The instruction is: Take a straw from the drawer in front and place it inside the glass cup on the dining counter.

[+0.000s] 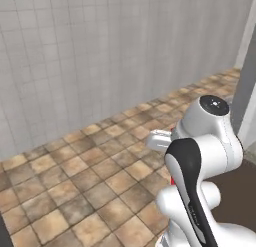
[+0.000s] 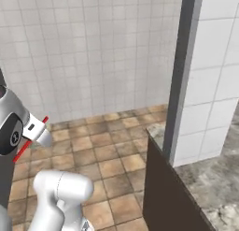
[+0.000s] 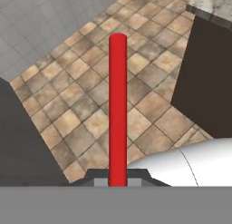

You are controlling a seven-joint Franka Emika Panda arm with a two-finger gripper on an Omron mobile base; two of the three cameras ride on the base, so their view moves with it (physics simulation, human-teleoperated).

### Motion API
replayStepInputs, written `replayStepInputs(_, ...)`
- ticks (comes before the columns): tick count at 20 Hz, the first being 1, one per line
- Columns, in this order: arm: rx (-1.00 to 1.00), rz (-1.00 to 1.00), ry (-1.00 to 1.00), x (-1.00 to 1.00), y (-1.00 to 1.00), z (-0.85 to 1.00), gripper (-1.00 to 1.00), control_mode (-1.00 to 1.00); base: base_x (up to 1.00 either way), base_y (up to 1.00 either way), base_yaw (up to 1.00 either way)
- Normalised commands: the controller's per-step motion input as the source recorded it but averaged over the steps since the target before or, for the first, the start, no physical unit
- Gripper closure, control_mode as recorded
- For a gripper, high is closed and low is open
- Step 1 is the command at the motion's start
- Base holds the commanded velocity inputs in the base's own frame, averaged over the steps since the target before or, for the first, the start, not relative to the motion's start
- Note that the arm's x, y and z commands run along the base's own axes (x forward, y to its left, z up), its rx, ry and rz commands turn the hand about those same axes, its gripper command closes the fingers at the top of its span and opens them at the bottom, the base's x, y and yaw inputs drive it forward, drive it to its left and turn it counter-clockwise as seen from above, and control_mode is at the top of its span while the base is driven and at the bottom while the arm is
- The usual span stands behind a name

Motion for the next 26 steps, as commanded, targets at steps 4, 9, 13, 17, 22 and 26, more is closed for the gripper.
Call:
replayStepInputs(4, 0.0, 0.0, 0.0, 0.0, 0.0, 0.0, 1.0, 1.0, 0.8, 0.73, -0.43)
replayStepInputs(9, 0.0, 0.0, 0.0, 0.0, 0.0, 0.0, 1.0, 1.0, 0.81, 0.7, -0.43)
replayStepInputs(13, 0.0, 0.0, 0.0, 0.0, 0.0, 0.0, 1.0, 1.0, 0.77, 0.64, -0.47)
replayStepInputs(17, 0.0, 0.0, 0.0, 0.0, 0.0, 0.0, 1.0, 1.0, 0.69, 0.63, -0.49)
replayStepInputs(22, 0.0, 0.0, 0.0, 0.0, 0.0, 0.0, 1.0, 1.0, 0.65, 0.6, -0.52)
replayStepInputs(26, 0.0, 0.0, 0.0, 0.0, 0.0, 0.0, 1.0, 1.0, 0.59, 0.51, -0.55)
